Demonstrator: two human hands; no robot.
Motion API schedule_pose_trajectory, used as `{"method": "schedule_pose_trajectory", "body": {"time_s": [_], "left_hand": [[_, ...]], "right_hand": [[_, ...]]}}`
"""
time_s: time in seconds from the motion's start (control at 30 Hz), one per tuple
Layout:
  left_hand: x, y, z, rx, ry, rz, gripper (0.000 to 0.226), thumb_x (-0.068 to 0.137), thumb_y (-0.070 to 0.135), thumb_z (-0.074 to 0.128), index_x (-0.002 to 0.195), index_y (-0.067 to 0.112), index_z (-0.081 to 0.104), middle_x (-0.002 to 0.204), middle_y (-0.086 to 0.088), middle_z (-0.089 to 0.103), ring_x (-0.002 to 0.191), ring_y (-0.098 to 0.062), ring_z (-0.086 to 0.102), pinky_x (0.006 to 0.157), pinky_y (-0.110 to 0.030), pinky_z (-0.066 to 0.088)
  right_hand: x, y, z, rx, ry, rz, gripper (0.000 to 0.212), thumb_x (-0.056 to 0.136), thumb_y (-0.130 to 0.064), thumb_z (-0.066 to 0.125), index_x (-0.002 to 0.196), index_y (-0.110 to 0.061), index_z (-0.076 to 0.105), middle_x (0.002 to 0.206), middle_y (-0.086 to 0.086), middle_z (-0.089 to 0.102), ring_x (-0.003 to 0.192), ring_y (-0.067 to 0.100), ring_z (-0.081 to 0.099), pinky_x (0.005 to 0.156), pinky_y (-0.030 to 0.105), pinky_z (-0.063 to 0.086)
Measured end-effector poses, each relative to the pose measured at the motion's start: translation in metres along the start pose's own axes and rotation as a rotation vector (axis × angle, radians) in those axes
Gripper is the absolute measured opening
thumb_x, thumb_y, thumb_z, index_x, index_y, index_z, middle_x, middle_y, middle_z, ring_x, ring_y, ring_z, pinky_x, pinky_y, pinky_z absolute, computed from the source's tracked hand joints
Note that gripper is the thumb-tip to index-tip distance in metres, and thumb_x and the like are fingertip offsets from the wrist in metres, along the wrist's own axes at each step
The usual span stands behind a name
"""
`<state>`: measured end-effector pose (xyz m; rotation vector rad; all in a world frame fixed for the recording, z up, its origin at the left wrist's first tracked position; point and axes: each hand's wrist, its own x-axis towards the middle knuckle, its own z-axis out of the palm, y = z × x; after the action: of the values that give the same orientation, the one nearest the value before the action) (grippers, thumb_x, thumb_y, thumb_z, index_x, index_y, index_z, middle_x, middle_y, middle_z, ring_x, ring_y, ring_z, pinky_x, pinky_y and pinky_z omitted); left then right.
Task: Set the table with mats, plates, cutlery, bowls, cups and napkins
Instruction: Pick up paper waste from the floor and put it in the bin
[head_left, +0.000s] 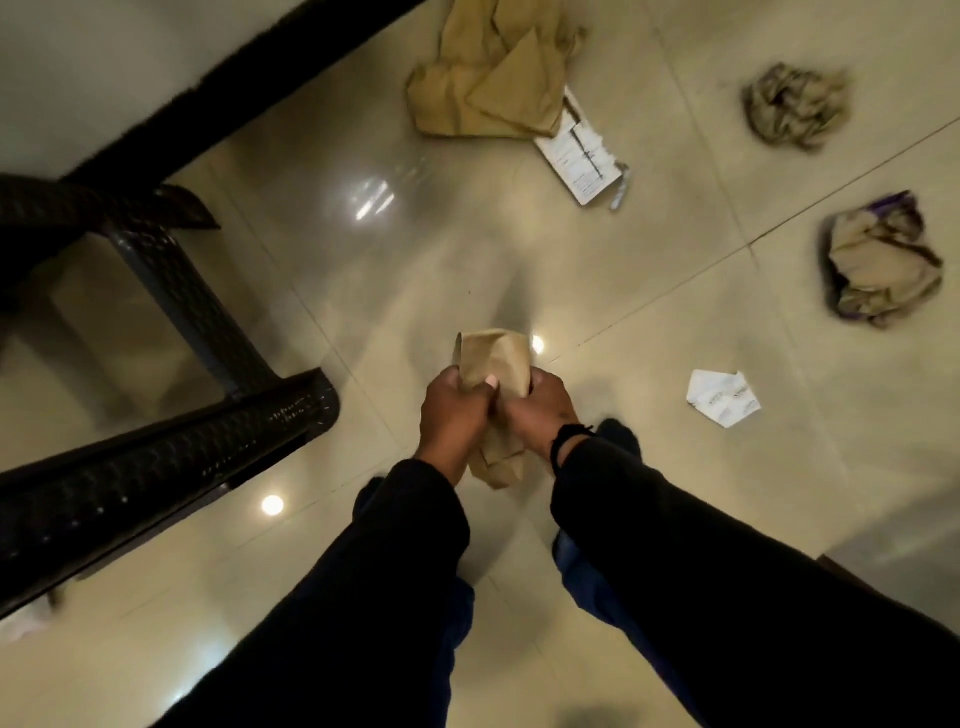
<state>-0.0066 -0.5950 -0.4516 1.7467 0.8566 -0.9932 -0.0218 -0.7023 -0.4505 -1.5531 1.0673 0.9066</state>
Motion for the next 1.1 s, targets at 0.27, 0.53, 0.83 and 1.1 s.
{"method": "schedule_pose_trajectory", "body": {"time_s": [0.27,0.53,0.83,1.1], "left_hand": [[-0.135,0.098,-0.023,0.118,0.037,0.162,0.027,0.089,0.025,0.074,0.114,0.017,0.070,0.102,-0.002,0.073,0.093,-0.020,0.070,0.077,-0.032,0.058],[-0.138,0.195,-0.027,-0.010,0.053,0.164,0.006,0.094,0.024,0.069,0.096,0.019,0.068,0.095,-0.002,0.073,0.092,-0.024,0.071,0.081,-0.039,0.060],[-0.043,0.272,0.004,0.165,0.154,0.223,0.018,0.094,0.013,0.057,0.110,0.019,0.064,0.097,0.003,0.067,0.085,-0.015,0.064,0.066,-0.025,0.049],[0.103,0.268,0.048,0.295,0.262,0.299,0.034,0.084,-0.004,0.048,0.100,0.015,0.071,0.107,-0.002,0.066,0.098,-0.020,0.061,0.079,-0.025,0.048]], "right_hand": [[-0.111,-0.088,-0.088,-0.089,-0.105,-0.062,0.034,0.072,-0.004,0.075,0.102,-0.019,0.065,0.095,0.003,0.069,0.094,0.027,0.064,0.077,0.034,0.055],[-0.131,-0.200,-0.144,-0.141,-0.184,-0.139,0.032,0.080,-0.028,0.081,0.101,-0.008,0.071,0.090,0.004,0.072,0.087,0.021,0.068,0.073,0.028,0.055],[-0.021,-0.252,-0.176,-0.296,0.086,-0.110,0.025,0.079,-0.017,0.075,0.094,0.002,0.069,0.093,0.015,0.071,0.089,0.032,0.068,0.076,0.039,0.056],[0.141,-0.256,-0.169,-0.527,0.070,-0.111,0.019,0.075,-0.022,0.078,0.089,-0.010,0.073,0.093,0.009,0.069,0.094,0.031,0.064,0.076,0.031,0.050]]}}
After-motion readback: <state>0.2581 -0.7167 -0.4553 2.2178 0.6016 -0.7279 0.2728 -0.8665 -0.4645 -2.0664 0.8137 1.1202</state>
